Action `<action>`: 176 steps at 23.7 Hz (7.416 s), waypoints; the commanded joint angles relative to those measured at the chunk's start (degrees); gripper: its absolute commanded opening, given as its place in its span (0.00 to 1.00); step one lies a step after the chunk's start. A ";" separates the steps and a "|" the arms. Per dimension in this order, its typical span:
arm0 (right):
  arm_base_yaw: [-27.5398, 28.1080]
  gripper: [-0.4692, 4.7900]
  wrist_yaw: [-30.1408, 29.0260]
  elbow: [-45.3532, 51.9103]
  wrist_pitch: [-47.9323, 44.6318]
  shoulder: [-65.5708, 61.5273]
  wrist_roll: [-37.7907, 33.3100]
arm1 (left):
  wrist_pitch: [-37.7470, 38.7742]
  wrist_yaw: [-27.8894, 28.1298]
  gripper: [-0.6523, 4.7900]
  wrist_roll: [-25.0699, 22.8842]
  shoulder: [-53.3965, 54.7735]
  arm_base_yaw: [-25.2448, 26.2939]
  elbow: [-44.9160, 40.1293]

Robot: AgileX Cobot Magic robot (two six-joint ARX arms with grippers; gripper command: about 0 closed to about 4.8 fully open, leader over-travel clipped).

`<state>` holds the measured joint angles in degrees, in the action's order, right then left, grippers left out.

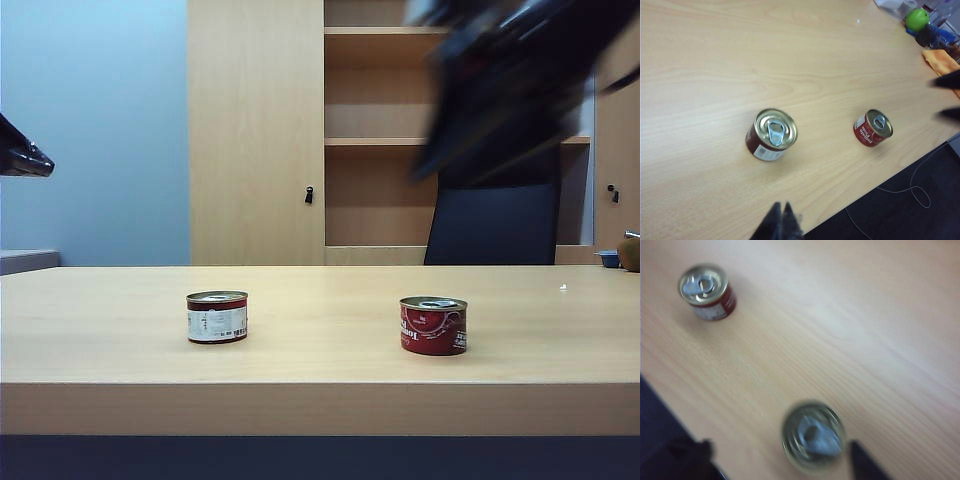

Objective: Stack a can of tomatoes on the right onto the can of tomatoes on the left.

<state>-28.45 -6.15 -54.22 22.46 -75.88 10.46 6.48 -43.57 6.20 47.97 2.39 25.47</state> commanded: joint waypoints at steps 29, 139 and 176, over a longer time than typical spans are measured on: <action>-2.97 1.00 11.45 -22.62 17.55 -23.21 0.57 | 0.28 -12.00 0.11 -0.17 -3.45 0.00 0.74; -6.95 0.15 31.78 20.17 17.99 76.02 -4.46 | -37.38 37.18 0.11 -10.29 -26.10 -3.76 -17.42; -6.97 0.15 31.76 20.15 23.30 75.97 -4.48 | 4.15 45.75 0.11 -10.29 -47.80 -3.98 -24.90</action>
<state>-35.35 25.47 -33.78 46.57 -0.05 6.04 10.31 2.39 -4.27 0.14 -1.52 0.47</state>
